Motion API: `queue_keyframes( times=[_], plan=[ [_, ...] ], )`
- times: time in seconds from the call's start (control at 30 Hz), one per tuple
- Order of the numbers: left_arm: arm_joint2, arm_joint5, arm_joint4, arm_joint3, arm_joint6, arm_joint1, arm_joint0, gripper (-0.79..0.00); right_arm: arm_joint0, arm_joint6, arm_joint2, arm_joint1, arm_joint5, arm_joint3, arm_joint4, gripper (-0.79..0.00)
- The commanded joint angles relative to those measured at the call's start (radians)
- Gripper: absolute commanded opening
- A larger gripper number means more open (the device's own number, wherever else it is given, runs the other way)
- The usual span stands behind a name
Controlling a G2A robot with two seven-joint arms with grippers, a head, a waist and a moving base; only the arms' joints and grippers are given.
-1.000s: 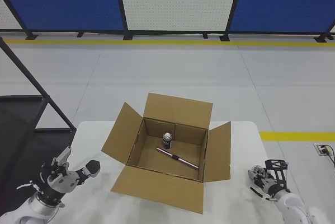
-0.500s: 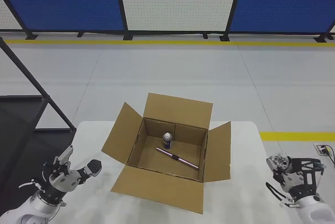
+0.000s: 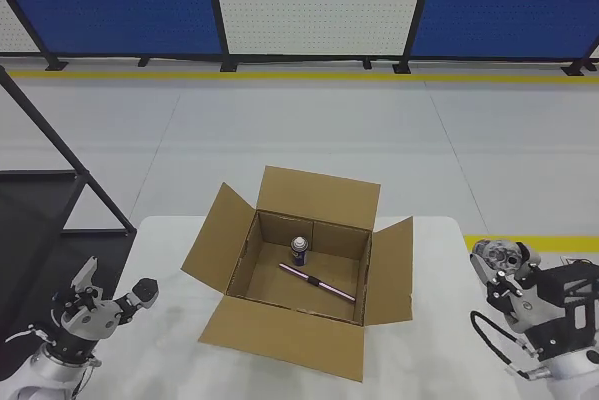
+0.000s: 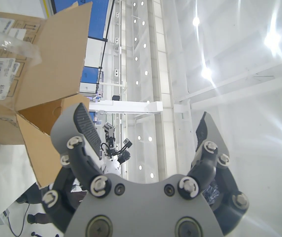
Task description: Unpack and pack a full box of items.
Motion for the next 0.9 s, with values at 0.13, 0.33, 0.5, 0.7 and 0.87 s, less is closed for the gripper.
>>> queue_keyframes(
  times=[0.13, 0.33, 0.5, 0.7, 0.87],
  plan=[
    [-0.015, 0.001, 0.003, 0.006, 0.004, 0.002, 0.005, 0.000, -0.001, -0.002, 0.001, 0.000, 0.001, 0.000, 0.001, -0.785],
    [-0.015, 0.001, 0.003, 0.006, 0.004, 0.002, 0.005, 0.000, -0.004, -0.014, -0.004, 0.000, -0.008, 0.000, 0.002, -0.785],
    [-0.002, -0.012, 0.048, 0.000, 0.062, 0.002, 0.001, 0.000, -0.002, -0.051, -0.050, 0.004, -0.095, -0.052, -0.061, -0.785],
    [0.015, -0.051, 0.140, 0.007, 0.136, 0.003, -0.001, 0.000, 0.155, 0.056, -0.212, 0.011, -0.161, -0.052, -0.177, -0.785],
    [0.018, -0.071, 0.140, 0.026, 0.159, 0.002, 0.008, 0.000, 0.318, 0.199, -0.395, 0.005, -0.171, -0.035, -0.209, -0.785]
  ],
)
